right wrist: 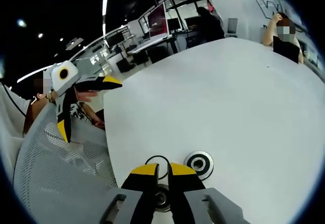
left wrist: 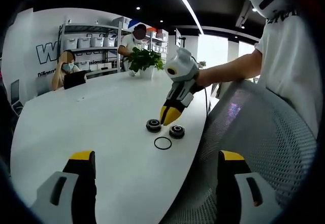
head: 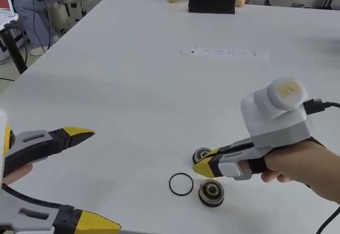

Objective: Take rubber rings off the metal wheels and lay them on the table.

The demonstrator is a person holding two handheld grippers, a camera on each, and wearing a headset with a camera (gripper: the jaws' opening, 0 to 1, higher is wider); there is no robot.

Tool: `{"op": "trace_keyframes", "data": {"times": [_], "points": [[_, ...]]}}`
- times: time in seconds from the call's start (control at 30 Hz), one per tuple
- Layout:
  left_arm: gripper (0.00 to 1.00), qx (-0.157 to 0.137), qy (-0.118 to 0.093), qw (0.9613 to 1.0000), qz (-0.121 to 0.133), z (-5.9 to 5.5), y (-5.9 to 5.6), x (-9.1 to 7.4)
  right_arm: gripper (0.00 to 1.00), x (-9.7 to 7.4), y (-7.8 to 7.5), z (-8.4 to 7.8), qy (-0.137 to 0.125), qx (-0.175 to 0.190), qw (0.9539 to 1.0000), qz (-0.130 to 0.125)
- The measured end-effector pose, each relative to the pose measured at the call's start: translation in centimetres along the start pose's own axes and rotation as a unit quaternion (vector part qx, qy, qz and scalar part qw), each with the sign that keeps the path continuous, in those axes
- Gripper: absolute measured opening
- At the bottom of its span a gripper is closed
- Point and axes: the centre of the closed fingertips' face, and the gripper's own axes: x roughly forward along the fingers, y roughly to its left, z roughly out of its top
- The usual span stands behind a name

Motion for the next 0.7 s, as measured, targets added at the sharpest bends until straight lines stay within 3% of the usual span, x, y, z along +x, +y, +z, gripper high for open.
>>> {"op": "trace_keyframes", "data": {"times": [0.43, 0.7], "points": [[0.99, 0.001, 0.002, 1.0000, -0.004, 0.1, -0.1, 0.1, 0.05, -3.9, 0.8, 3.4, -0.071, -0.009, 0.9974, -0.004], [0.99, 0.003, 0.003, 1.0000, -0.006, 0.2, -0.1, 0.3, 0.06, -6.2, 0.3, 3.8, -0.096, -0.016, 0.9951, -0.018]]}}
